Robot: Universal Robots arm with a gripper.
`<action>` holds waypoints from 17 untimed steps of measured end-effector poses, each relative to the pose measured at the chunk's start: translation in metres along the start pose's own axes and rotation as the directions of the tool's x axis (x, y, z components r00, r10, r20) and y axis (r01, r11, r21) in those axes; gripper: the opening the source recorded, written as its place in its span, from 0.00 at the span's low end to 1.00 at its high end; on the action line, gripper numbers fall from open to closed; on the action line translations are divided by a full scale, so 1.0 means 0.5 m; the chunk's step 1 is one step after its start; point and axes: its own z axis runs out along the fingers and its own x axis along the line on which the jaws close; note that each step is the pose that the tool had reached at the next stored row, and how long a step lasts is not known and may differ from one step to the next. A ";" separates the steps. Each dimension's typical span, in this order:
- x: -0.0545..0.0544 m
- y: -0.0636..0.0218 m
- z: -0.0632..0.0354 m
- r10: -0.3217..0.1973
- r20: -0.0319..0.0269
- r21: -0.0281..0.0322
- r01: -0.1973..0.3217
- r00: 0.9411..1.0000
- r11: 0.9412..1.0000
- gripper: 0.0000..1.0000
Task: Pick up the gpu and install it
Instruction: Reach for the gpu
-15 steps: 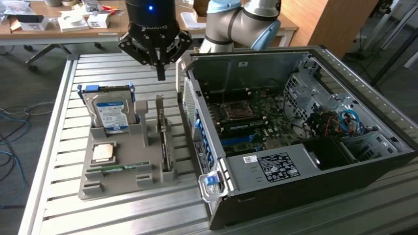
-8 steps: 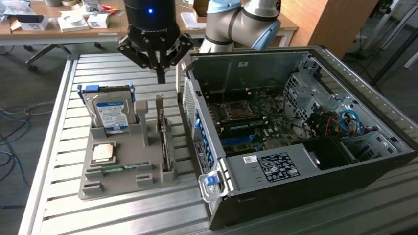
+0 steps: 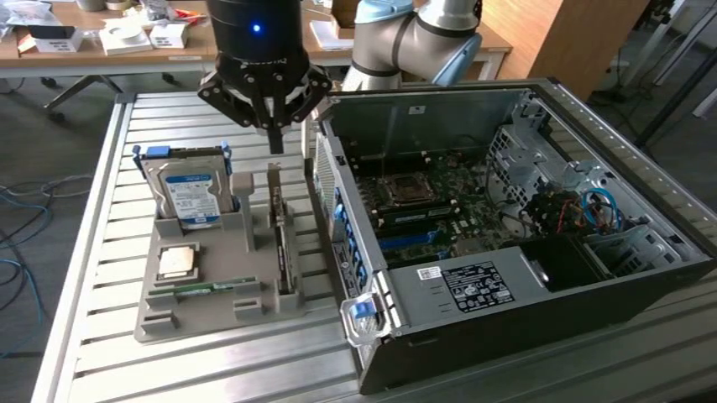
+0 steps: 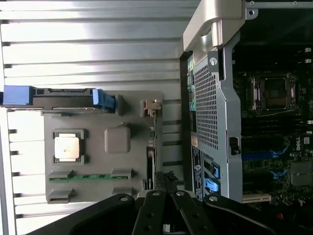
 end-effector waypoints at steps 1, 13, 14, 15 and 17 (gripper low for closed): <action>0.000 -0.003 0.000 0.000 0.000 0.000 0.000 1.000 1.000 0.11; 0.011 -0.018 0.000 0.000 0.000 0.000 0.000 1.000 1.000 0.11; 0.012 -0.018 0.000 0.000 0.000 0.000 0.000 1.000 1.000 0.11; 0.012 -0.018 0.000 0.000 0.000 0.000 0.000 1.000 1.000 0.11; 0.013 -0.020 0.000 0.000 0.000 0.000 0.000 1.000 1.000 0.11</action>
